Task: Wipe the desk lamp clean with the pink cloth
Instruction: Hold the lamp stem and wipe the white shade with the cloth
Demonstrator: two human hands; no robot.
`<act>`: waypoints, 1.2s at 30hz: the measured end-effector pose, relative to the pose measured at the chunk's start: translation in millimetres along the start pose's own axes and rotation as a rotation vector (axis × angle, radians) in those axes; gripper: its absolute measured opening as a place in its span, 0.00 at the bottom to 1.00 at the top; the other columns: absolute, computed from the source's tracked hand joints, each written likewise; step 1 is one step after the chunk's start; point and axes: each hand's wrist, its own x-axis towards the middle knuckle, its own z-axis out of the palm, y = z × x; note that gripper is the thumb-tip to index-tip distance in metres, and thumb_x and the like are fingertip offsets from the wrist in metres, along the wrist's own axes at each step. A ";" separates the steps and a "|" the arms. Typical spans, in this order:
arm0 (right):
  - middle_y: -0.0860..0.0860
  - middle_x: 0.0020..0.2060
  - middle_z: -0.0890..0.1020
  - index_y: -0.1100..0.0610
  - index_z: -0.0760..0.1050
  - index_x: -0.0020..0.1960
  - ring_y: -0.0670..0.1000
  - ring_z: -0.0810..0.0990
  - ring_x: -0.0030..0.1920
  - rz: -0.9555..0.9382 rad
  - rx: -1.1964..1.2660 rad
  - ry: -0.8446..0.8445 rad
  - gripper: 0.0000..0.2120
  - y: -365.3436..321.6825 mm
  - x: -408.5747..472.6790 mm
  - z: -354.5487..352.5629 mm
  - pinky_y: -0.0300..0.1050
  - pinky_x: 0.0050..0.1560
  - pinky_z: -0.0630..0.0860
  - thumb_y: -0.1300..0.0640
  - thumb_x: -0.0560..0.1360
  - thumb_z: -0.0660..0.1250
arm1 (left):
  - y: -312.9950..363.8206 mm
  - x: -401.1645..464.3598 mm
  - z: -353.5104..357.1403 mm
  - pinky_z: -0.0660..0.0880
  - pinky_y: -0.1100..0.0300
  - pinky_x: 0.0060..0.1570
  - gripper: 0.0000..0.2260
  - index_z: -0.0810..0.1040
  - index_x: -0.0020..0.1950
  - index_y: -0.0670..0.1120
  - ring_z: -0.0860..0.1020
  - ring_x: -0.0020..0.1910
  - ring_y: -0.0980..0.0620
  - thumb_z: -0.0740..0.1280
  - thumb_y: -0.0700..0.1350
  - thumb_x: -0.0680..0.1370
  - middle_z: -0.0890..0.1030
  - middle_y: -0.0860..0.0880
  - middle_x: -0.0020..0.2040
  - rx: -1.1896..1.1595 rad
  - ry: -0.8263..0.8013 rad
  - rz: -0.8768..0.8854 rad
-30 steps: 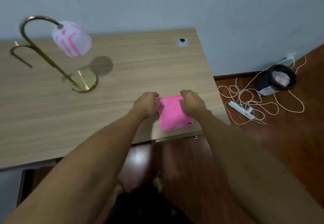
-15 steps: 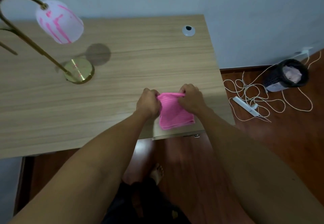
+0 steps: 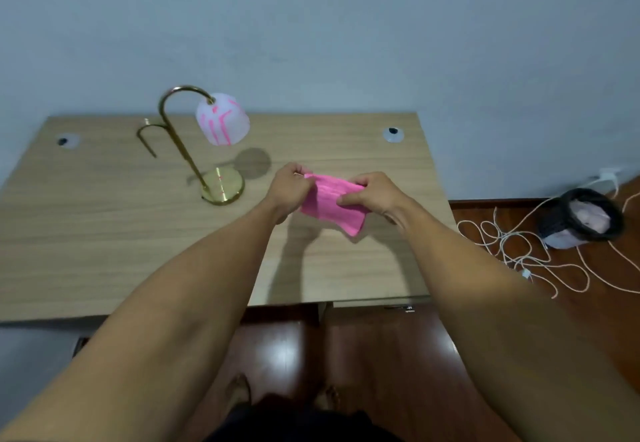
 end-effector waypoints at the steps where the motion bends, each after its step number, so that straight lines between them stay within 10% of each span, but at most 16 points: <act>1: 0.57 0.44 0.89 0.58 0.86 0.52 0.59 0.88 0.47 -0.002 -0.002 -0.023 0.15 -13.2 -0.2 3.9 0.55 0.49 0.85 0.61 0.66 0.82 | 7.4 -1.3 -12.2 0.71 0.57 0.39 0.06 0.76 0.49 0.44 0.74 0.40 0.49 0.66 0.34 0.75 0.77 0.48 0.39 -0.004 0.003 0.015; 11: 0.56 0.45 0.86 0.55 0.81 0.48 0.56 0.85 0.43 -0.076 -0.066 -0.086 0.07 -127.6 4.2 63.0 0.50 0.42 0.83 0.57 0.72 0.76 | 35.9 -1.6 -121.6 0.74 0.53 0.51 0.04 0.81 0.51 0.42 0.77 0.46 0.49 0.70 0.41 0.79 0.81 0.44 0.45 -0.031 0.034 0.131; 17: 0.57 0.42 0.81 0.62 0.75 0.51 0.53 0.79 0.37 -0.008 0.056 0.095 0.07 -143.2 15.2 83.6 0.44 0.30 0.74 0.61 0.75 0.65 | 18.5 1.9 -184.2 0.75 0.54 0.44 0.11 0.74 0.35 0.48 0.82 0.46 0.41 0.66 0.48 0.77 0.80 0.49 0.36 0.168 0.331 0.198; 23: 0.52 0.42 0.78 0.61 0.75 0.53 0.54 0.77 0.46 -0.030 0.314 0.414 0.07 -162.3 32.7 104.5 0.43 0.35 0.70 0.62 0.78 0.61 | 12.1 3.8 -240.0 0.77 0.52 0.45 0.09 0.76 0.48 0.49 0.80 0.47 0.46 0.68 0.54 0.76 0.81 0.52 0.44 0.271 0.589 0.295; 29: 0.52 0.45 0.80 0.56 0.77 0.52 0.55 0.80 0.48 -0.140 0.478 0.478 0.09 -186.6 45.4 137.2 0.50 0.50 0.78 0.55 0.83 0.59 | 3.8 27.1 -282.6 0.72 0.45 0.69 0.21 0.78 0.69 0.47 0.77 0.66 0.43 0.71 0.52 0.78 0.82 0.47 0.64 0.480 0.421 0.394; 36: 0.52 0.43 0.77 0.49 0.73 0.44 0.53 0.77 0.46 -0.246 0.456 0.469 0.17 -212.9 67.9 176.0 0.51 0.51 0.75 0.42 0.84 0.53 | 8.5 49.3 -287.0 0.74 0.49 0.68 0.13 0.84 0.62 0.48 0.82 0.63 0.48 0.71 0.49 0.79 0.87 0.49 0.59 0.441 0.248 0.397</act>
